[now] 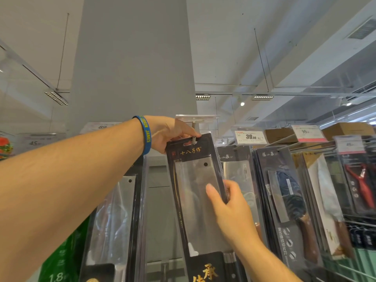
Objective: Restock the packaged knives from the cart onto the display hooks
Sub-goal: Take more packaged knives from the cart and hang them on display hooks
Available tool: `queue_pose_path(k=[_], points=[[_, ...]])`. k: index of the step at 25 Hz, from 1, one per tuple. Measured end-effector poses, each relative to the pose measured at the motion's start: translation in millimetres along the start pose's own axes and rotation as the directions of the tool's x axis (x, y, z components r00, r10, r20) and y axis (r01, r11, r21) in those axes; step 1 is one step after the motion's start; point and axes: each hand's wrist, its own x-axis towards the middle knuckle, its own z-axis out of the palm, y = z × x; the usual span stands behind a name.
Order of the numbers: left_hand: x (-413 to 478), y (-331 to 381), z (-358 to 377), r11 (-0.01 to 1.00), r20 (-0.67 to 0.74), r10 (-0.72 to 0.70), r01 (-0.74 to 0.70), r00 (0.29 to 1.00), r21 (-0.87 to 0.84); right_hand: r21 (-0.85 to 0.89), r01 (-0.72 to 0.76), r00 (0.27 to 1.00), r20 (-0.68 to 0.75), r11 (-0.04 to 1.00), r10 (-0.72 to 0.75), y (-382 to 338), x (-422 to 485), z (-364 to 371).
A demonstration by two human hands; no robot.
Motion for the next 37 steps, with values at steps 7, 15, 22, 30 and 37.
queue_pose_path(k=[7,15,22,30,37], points=[[8.8,-23.0,1.5,0.948,-0.1,0.096,-0.122,0.99,-0.296,0.253,-0.042,0.999,0.014,0.966,0.04,-80.2,98.9,4.8],[14.3,-65.9,43.1,0.762,-0.422,0.056,-0.312,0.905,-0.568,0.223,-0.054,0.998,0.034,0.973,0.047,-69.0,116.0,17.4],[35.3,-73.2,53.6,0.755,-0.526,0.02,-0.357,0.85,-0.55,0.279,-0.048,0.999,0.013,0.959,0.046,-43.3,129.7,23.5],[50.8,-118.9,78.1,0.933,-0.627,-0.045,-0.191,0.777,-0.305,-0.019,-0.042,0.998,0.039,0.999,0.042,11.6,114.9,36.7],[49.9,-177.1,119.1,0.967,-0.648,-0.094,-0.084,0.756,-0.239,-0.239,-0.08,0.988,0.107,0.968,0.108,58.9,95.4,45.1]])
